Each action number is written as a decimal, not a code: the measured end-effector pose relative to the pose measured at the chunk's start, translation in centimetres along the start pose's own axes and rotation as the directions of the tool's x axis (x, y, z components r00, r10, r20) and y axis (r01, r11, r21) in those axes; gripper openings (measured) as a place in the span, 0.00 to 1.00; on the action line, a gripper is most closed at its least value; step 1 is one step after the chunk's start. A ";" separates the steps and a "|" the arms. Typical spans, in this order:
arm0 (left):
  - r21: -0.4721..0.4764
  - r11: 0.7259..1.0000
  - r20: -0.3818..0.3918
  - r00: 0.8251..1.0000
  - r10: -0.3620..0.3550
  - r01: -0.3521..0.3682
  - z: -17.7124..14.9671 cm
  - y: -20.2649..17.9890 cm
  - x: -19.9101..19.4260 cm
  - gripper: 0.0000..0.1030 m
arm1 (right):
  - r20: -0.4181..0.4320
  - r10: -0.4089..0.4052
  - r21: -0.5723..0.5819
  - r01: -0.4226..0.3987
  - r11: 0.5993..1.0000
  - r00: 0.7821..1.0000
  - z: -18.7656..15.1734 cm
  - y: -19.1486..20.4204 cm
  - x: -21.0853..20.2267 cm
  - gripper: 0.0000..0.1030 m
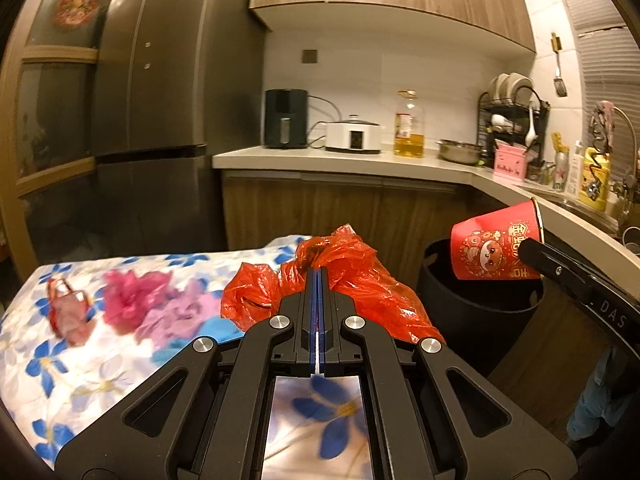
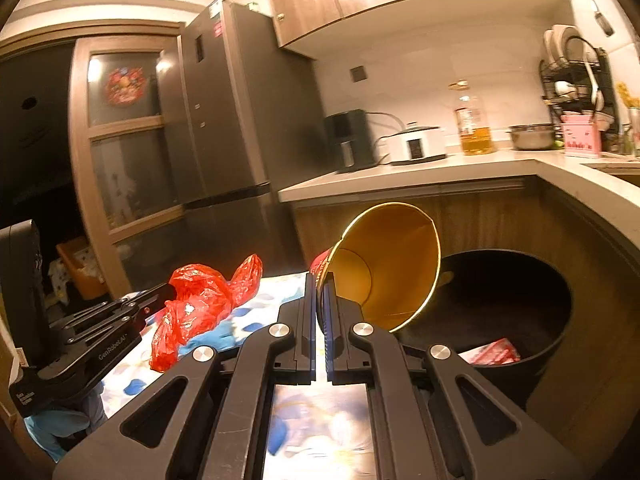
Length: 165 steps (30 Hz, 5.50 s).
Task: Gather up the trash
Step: 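Carry the red bag and the cup over the black bin with both tools, then open both tools to drop the red bag and cup into the bin, then move both open tools back over the table toward the gloves and bags, then grasp a blue glove with the left tool while the right grasps a pink bag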
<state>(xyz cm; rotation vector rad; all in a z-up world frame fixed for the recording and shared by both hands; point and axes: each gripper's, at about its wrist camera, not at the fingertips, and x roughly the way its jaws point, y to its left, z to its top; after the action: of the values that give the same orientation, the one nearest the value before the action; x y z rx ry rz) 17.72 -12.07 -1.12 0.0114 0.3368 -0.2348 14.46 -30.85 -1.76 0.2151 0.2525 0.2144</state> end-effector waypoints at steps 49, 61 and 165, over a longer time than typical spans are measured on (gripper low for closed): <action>0.067 0.969 -0.022 0.972 -0.236 0.237 2.5 -14.2 11.7 0.00 | 0.020 -0.253 0.082 0.251 0.965 0.967 2.2 -10.4 1.7 0.04; 0.058 0.966 -0.061 0.967 -0.247 0.251 1.7 -14.3 13.0 0.00 | -0.018 -0.247 0.093 0.247 0.964 0.969 1.9 -10.8 2.8 0.04; -0.200 0.953 -0.167 0.966 0.196 -0.228 -7.2 13.8 2.9 0.03 | -0.122 -0.022 -0.101 0.009 0.995 0.992 -4.7 10.6 12.2 0.80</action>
<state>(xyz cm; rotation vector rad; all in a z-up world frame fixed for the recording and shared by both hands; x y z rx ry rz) 21.20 1.03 -9.21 -0.1521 0.5018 0.0187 22.78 -16.97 -6.37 0.1005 0.3649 0.2246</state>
